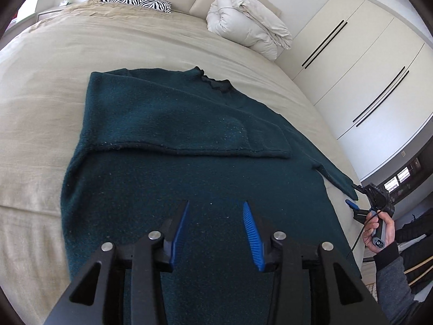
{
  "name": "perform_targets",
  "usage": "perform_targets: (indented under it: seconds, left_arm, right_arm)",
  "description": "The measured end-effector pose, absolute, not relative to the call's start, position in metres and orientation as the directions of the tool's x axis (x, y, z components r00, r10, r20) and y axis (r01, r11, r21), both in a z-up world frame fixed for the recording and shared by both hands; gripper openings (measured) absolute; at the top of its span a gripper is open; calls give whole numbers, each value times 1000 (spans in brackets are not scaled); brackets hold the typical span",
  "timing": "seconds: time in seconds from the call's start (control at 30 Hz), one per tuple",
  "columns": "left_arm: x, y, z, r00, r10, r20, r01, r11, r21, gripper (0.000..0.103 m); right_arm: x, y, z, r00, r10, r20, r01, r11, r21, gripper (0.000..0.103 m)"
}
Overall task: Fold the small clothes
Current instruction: 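Grasp the other sleeve of the sweater with the left tool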
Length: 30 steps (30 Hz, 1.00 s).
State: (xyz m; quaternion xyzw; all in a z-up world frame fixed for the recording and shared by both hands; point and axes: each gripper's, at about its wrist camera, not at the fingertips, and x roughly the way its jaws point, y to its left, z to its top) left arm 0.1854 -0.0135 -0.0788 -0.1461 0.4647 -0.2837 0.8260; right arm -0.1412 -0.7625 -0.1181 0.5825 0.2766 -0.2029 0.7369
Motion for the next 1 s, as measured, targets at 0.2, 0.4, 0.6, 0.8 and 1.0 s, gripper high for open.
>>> perform_targets:
  seconds: [0.2,0.4,0.6,0.8,1.0]
  left_arm:
    - [185,-41,-79,379,-639,-670,314,769,-556,50]
    - [198,-50,-81,367,-675,-640,256,735,-628,51]
    - [212,-52,-82,371,-686,-626,229,721,-654,51]
    - [224,-58,-74,373,-731,-571,215,667,-713,64]
    - [235,-66,-85,335,-795,-505,160,576,-801,70]
  right_arm:
    - [-167,-803,-129,811,-52,-582,584,105,805,54]
    - [-167,-852,-142,808,-106,-580,586,32,810,24]
    - [-125,-834,-76,748,-151,-646,654,332,680,9]
    - [-18,-674,16,736,-86,-672,424,832,357,9]
    - [31,-471,-6,660,-83,-747,87,996,-33,8]
